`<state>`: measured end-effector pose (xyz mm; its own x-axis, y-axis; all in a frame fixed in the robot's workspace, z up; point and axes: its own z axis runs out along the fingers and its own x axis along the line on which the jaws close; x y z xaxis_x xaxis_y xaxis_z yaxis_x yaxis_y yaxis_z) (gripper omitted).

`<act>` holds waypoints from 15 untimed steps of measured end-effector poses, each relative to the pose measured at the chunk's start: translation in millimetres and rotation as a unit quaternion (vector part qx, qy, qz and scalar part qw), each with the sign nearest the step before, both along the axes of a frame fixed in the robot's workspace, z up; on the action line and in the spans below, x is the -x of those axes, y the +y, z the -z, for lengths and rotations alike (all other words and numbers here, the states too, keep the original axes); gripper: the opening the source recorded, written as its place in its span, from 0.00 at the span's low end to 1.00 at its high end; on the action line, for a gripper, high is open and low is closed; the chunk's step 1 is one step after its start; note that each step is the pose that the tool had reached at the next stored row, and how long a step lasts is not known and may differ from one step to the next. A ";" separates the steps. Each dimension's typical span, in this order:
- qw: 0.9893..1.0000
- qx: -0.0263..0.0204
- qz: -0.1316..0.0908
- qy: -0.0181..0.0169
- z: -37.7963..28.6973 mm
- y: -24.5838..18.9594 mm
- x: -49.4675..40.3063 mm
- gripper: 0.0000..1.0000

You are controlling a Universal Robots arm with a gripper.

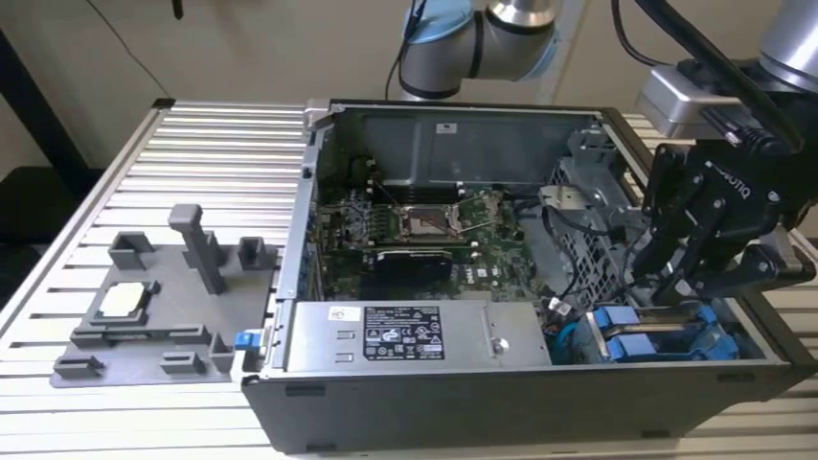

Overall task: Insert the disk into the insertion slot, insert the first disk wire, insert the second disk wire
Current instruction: 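Insert the disk into the insertion slot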

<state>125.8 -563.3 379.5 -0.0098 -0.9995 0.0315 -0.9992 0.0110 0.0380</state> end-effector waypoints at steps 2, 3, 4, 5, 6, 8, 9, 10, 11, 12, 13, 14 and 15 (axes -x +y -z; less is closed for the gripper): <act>1.000 0.000 -0.002 0.000 0.0 0.0 -3.4 0.41; 1.000 0.000 -0.004 0.000 0.0 0.0 -5.3 0.41; 1.000 0.000 -0.005 0.000 0.0 0.0 -7.2 0.41; 1.000 0.000 -0.007 0.000 0.0 0.1 -9.4 0.41; 1.000 0.000 -0.008 0.000 0.1 0.2 -11.3 0.41; 1.000 0.000 -0.011 0.000 0.1 0.3 -14.8 0.41; 1.000 0.000 -0.013 0.000 0.2 0.4 -16.5 0.41; 1.000 0.000 -0.014 0.000 0.2 0.5 -18.3 0.41; 1.000 0.000 -0.016 0.000 0.3 0.6 -20.0 0.41; 1.000 0.000 -0.017 0.000 0.2 0.7 -21.7 0.41; 1.000 0.000 -0.018 0.000 0.3 0.9 -23.3 0.41; 1.000 0.000 -0.019 0.000 0.3 1.0 -24.8 0.41; 1.000 0.000 -0.020 0.000 0.3 1.2 -26.4 0.41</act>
<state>152.1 -562.1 379.3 0.0311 -0.9990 0.0316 -0.9988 -0.0299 0.0381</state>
